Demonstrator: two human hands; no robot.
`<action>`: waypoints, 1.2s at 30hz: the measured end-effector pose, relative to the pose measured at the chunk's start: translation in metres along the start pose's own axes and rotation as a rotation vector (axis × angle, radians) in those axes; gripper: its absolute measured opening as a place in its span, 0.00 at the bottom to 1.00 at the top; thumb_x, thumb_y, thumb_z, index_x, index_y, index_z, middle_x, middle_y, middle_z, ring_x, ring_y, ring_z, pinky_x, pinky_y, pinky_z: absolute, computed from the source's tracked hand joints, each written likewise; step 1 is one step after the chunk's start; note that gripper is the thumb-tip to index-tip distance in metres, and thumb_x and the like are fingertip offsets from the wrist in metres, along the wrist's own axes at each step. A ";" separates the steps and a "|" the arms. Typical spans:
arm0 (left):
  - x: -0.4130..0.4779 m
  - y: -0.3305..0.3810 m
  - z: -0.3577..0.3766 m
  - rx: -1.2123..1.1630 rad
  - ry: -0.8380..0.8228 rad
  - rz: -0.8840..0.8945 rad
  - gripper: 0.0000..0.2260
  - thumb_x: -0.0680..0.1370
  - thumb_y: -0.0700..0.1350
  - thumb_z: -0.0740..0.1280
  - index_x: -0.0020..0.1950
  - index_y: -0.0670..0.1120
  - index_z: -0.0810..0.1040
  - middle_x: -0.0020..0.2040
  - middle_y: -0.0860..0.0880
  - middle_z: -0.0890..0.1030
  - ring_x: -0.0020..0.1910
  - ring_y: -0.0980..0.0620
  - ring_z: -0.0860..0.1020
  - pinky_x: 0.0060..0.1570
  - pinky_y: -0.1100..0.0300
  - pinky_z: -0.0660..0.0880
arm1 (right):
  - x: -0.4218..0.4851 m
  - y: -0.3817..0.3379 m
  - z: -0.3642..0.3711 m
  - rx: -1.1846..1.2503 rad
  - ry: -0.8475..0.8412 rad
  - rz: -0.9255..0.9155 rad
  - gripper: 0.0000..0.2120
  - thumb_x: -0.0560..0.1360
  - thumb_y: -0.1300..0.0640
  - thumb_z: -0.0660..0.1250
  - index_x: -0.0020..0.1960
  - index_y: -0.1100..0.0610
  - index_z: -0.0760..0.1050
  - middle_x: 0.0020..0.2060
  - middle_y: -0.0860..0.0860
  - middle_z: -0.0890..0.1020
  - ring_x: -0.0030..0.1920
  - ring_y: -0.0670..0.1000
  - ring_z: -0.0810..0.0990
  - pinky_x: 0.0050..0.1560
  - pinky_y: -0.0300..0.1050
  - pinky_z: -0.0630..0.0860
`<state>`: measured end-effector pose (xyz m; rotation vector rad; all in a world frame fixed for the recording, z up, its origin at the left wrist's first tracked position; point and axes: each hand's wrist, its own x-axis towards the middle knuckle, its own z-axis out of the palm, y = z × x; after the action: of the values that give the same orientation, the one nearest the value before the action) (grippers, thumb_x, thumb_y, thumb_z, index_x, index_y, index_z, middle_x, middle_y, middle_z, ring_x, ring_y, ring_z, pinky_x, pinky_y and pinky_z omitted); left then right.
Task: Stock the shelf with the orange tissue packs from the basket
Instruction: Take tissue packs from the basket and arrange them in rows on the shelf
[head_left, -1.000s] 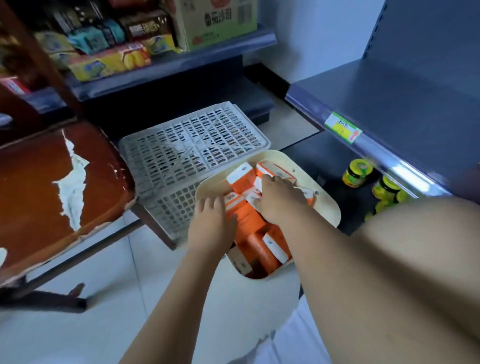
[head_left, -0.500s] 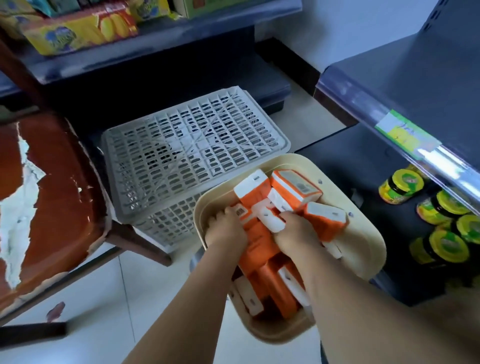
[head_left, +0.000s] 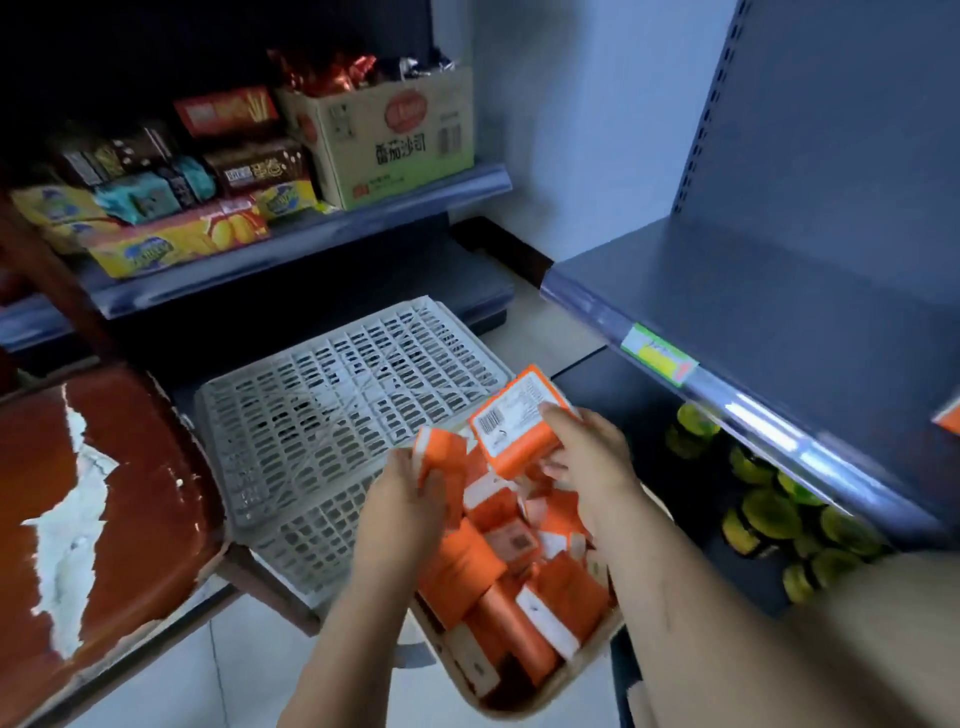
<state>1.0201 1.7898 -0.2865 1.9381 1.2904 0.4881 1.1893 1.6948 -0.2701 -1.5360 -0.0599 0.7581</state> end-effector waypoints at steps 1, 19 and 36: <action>-0.003 0.015 -0.008 -0.114 0.024 -0.024 0.09 0.81 0.45 0.66 0.60 0.46 0.74 0.41 0.51 0.78 0.43 0.44 0.81 0.36 0.56 0.72 | -0.007 -0.014 -0.003 0.009 -0.012 -0.021 0.08 0.77 0.51 0.74 0.50 0.55 0.82 0.40 0.53 0.87 0.35 0.50 0.84 0.31 0.42 0.79; -0.124 0.273 0.048 -0.709 -0.640 0.167 0.22 0.72 0.42 0.79 0.64 0.45 0.77 0.53 0.40 0.86 0.43 0.43 0.86 0.41 0.49 0.83 | -0.178 -0.161 -0.274 0.070 0.176 -0.366 0.17 0.77 0.65 0.73 0.63 0.56 0.76 0.57 0.55 0.86 0.52 0.56 0.87 0.44 0.50 0.85; -0.202 0.365 0.181 -0.782 -1.156 0.568 0.16 0.71 0.36 0.67 0.56 0.46 0.82 0.44 0.49 0.84 0.40 0.54 0.81 0.42 0.61 0.78 | -0.237 -0.126 -0.471 0.481 0.523 -0.193 0.22 0.82 0.56 0.50 0.61 0.61 0.81 0.46 0.66 0.86 0.29 0.57 0.83 0.25 0.40 0.75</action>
<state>1.2813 1.4610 -0.1110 1.4162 -0.1982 0.0364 1.2855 1.1905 -0.0954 -1.2001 0.3364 0.1781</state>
